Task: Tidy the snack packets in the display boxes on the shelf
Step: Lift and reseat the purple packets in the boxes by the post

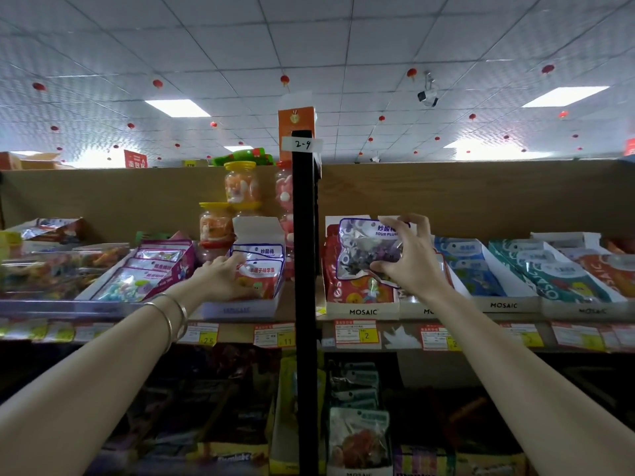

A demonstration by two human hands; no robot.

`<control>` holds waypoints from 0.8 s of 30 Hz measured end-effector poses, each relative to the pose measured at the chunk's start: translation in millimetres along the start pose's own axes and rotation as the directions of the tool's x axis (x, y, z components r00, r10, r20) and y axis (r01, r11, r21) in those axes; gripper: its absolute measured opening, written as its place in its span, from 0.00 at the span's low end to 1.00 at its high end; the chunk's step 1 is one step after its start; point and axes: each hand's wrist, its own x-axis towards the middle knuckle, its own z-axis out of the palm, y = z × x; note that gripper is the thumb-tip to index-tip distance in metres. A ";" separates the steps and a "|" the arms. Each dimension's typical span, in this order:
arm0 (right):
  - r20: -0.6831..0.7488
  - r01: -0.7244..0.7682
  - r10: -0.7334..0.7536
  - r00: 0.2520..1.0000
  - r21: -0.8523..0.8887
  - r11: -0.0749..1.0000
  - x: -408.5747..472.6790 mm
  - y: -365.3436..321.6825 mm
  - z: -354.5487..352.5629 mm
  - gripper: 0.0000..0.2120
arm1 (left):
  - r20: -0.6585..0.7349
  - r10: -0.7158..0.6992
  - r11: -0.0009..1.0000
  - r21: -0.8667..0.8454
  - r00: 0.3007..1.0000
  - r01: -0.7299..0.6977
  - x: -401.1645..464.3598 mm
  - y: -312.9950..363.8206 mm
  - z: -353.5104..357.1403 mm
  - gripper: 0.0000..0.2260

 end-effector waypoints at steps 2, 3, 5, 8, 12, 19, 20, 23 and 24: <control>-0.013 0.008 -0.008 1.000 0.005 1.000 -5.2 -0.6 -0.4 0.32 | 0.051 -0.011 1.000 0.002 0.999 0.011 4.6 -3.3 -0.6 0.53; -0.015 0.009 -0.009 1.000 0.005 1.000 -7.5 -0.9 -0.5 0.32 | 0.041 -0.023 0.999 0.027 0.999 0.022 5.3 -2.9 -0.8 0.52; -0.012 0.012 -0.012 1.000 0.005 1.000 -11.6 -0.3 -0.3 0.33 | -0.031 -0.030 0.995 0.090 0.999 0.032 5.0 0.6 -1.0 0.48; -0.002 0.006 -0.006 1.000 0.034 0.999 -17.0 0.7 -2.4 0.33 | -0.127 0.000 0.998 0.055 0.992 0.007 3.7 3.8 0.6 0.43; -0.007 0.000 0.000 1.000 0.054 0.999 -23.5 -1.4 -5.4 0.33 | -0.297 0.118 0.990 -0.044 0.948 -0.137 -0.1 0.1 7.9 0.29; -0.021 -0.018 0.019 1.000 0.046 0.999 -32.8 -8.4 -5.6 0.31 | -0.613 0.220 0.971 0.067 0.759 -0.228 -28.6 14.7 1.8 0.16; -0.019 -0.020 0.021 1.000 0.051 0.998 -34.0 -9.0 -5.8 0.31 | -0.651 0.232 0.970 0.103 0.722 -0.219 -32.5 17.0 -1.3 0.16; -0.018 -0.028 0.029 0.999 0.064 0.998 -37.1 -11.2 -7.9 0.31 | -0.716 0.260 0.960 0.116 0.648 -0.256 -48.1 24.8 -12.8 0.17; -0.021 -0.029 0.030 0.999 0.062 0.998 -38.2 -11.5 -9.2 0.31 | -0.728 0.279 0.951 0.117 0.627 -0.287 -54.0 28.3 -16.0 0.17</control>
